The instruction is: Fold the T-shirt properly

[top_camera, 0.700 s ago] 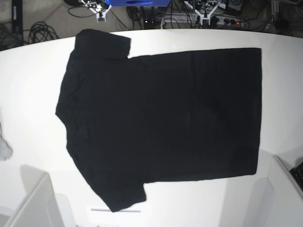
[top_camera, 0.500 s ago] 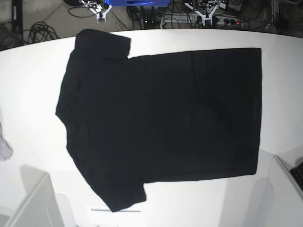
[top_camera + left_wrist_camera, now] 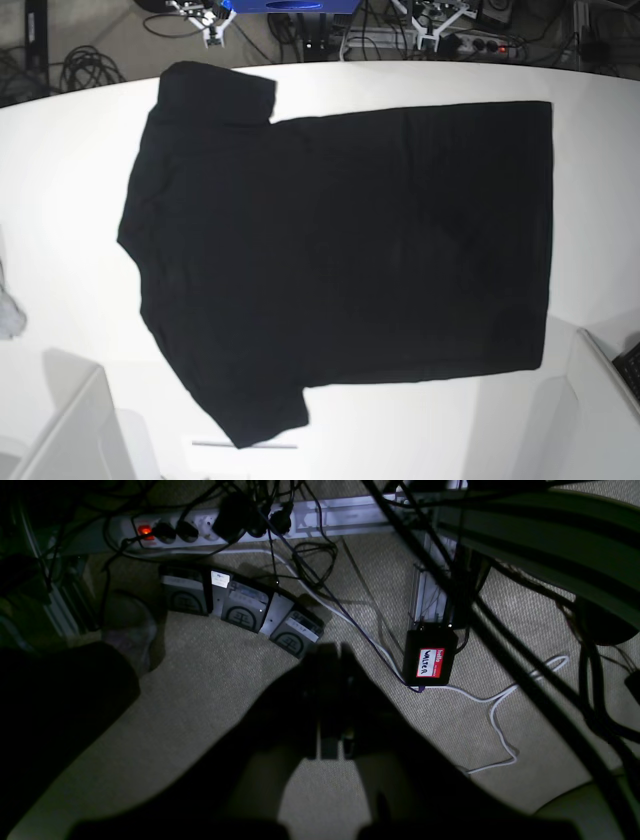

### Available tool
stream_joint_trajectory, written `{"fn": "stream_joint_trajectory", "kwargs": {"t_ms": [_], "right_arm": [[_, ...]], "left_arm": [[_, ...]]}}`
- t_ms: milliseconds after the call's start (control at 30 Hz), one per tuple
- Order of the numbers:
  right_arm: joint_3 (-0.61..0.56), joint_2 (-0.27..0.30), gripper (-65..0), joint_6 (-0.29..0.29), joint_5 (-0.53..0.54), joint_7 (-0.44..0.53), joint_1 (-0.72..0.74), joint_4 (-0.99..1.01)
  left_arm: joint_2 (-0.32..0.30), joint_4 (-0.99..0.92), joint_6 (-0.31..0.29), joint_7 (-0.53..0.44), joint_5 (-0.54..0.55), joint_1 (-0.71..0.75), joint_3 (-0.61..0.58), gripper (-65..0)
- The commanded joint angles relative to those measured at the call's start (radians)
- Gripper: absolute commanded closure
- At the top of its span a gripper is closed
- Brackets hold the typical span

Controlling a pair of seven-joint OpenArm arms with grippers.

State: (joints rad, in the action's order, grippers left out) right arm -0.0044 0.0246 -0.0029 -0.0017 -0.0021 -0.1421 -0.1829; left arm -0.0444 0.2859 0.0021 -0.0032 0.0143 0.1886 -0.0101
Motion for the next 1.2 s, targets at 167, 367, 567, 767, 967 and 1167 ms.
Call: {"fn": "stream_joint_trajectory", "kwargs": {"t_ms": [167, 367, 567, 767, 967, 1167], "right_arm": [[-0.001, 0.022, 0.0, -0.003, -0.004, -0.003, 0.000, 0.000], [-0.001, 0.024, 0.0, -0.001, -0.004, -0.003, -0.003, 0.000], [-0.001, 0.025, 0.0, -0.001, -0.004, -0.005, -0.006, 0.006], [0.001, 0.028, 0.0, -0.001, -0.004, 0.014, -0.047, -0.046], [0.007, 0.031, 0.0, -0.001, 0.002, -0.006, -0.098, -0.109], [0.010, 0.044, 0.0, -0.001, 0.004, -0.006, -0.204, -0.237]], "left_arm": [[-0.005, 0.003, 0.003, -0.004, -0.004, 0.009, -0.001, 0.0], [-0.005, 0.005, 0.003, -0.004, -0.006, 0.010, -0.001, 0.0], [-0.007, 0.003, 0.003, -0.004, -0.006, 0.015, -0.003, 0.0], [-0.007, 0.011, 0.003, -0.005, -0.006, 0.035, -0.003, 0.0], [-0.024, 0.103, 0.003, -0.005, -0.006, 0.104, -0.003, 0.0], [-0.068, 0.358, 0.003, -0.005, 0.002, 0.246, -0.003, 0.0]]}}
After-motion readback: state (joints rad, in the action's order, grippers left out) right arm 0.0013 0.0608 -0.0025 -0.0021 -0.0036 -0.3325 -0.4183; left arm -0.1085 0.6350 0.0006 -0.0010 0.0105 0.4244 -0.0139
